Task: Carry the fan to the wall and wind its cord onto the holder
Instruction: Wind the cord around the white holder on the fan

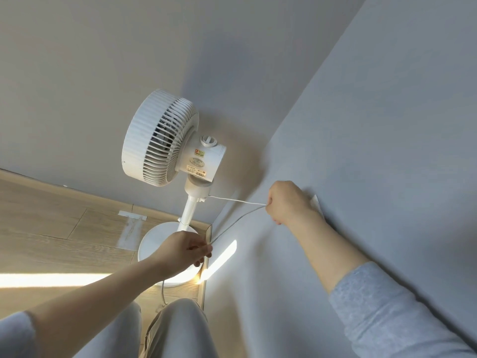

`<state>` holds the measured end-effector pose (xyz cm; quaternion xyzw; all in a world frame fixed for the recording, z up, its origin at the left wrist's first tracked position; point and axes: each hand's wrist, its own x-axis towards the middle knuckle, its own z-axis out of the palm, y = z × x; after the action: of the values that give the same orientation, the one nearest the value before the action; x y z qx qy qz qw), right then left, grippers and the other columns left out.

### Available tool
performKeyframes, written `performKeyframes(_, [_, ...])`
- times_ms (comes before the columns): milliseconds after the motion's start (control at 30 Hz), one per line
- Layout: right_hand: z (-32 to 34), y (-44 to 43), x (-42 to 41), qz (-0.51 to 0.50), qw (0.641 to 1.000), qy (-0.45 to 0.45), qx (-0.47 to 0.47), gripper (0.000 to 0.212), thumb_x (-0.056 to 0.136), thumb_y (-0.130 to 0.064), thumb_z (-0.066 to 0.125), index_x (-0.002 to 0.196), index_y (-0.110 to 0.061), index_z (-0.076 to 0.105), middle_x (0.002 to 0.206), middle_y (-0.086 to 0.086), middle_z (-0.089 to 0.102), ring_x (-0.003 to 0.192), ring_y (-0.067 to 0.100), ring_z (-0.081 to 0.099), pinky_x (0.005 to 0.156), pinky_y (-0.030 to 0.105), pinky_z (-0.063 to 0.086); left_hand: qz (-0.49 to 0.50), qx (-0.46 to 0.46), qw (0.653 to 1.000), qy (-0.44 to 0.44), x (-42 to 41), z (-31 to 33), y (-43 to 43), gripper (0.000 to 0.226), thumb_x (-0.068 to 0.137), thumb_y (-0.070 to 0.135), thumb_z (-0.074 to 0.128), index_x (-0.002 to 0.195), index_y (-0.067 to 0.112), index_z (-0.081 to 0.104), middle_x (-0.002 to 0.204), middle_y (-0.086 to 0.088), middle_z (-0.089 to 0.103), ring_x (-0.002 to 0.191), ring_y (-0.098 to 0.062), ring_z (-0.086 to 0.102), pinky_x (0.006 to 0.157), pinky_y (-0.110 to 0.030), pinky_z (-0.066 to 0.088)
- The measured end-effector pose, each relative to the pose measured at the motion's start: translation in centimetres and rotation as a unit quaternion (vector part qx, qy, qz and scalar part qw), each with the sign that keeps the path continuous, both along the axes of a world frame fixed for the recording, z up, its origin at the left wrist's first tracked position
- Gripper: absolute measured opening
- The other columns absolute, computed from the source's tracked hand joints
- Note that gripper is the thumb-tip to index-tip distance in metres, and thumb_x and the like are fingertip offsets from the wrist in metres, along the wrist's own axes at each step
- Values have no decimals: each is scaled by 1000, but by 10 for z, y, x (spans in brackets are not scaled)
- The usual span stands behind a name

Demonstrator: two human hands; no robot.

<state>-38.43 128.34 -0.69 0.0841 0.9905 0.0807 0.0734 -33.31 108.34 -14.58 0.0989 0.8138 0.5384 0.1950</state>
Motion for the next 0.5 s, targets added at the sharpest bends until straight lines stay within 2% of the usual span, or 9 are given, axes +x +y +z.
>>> performKeyframes(67, [9, 7, -9, -30, 998, -22, -46, 20, 77, 1, 52, 83, 0, 71, 80, 13, 76, 76, 29, 74, 75, 35, 60, -8, 14, 1000, -11, -3, 0, 4, 20, 87, 27, 62, 78, 14, 74, 66, -1, 72, 55, 0, 63, 57, -10, 49])
performKeyframes(100, [14, 10, -13, -47, 995, -35, -78, 18, 77, 2, 50, 78, 3, 68, 78, 15, 76, 71, 29, 74, 75, 35, 61, -12, 17, 1000, -13, -4, 0, 6, 20, 87, 26, 62, 79, 13, 74, 66, 1, 72, 56, 1, 63, 58, -9, 49])
performKeyframes(167, [26, 13, -18, -74, 988, -55, -125, 15, 78, 1, 49, 75, -4, 62, 79, 20, 75, 61, 28, 70, 69, 31, 57, -25, 19, 1000, -5, -5, 1, 10, 18, 88, 23, 60, 81, 13, 74, 68, 4, 71, 57, 3, 62, 60, -8, 49])
performKeyframes(233, [34, 16, -23, -81, 987, -57, -127, 14, 79, 1, 50, 77, -7, 62, 79, 21, 75, 53, 26, 64, 62, 28, 55, -39, 13, 999, 9, -7, 2, 12, 16, 89, 21, 58, 82, 18, 72, 72, 6, 70, 60, 6, 60, 61, -8, 48])
performKeyframes(300, [40, 20, -27, -76, 991, -62, -94, 14, 77, 0, 54, 76, -2, 68, 76, 17, 76, 51, 24, 66, 65, 29, 58, -42, 7, 999, 21, -10, 2, 12, 16, 90, 20, 57, 83, 21, 71, 75, 6, 71, 62, 7, 59, 64, -13, 49])
performKeyframes(400, [47, 23, -32, -56, 997, -57, -13, 18, 68, -1, 59, 75, 1, 75, 78, 16, 76, 73, 32, 74, 77, 38, 61, -26, 7, 999, 21, -14, 1, 11, 15, 90, 19, 57, 88, 16, 72, 79, -1, 72, 58, 0, 59, 63, -18, 50])
performKeyframes(500, [55, 20, -31, -17, 997, -16, 78, 23, 75, -3, 59, 94, -4, 72, 98, 15, 72, 96, 32, 68, 81, 29, 54, -12, 12, 1000, 9, -14, 0, 7, 14, 89, 17, 58, 90, 11, 71, 75, -3, 71, 59, -10, 60, 60, -18, 51])
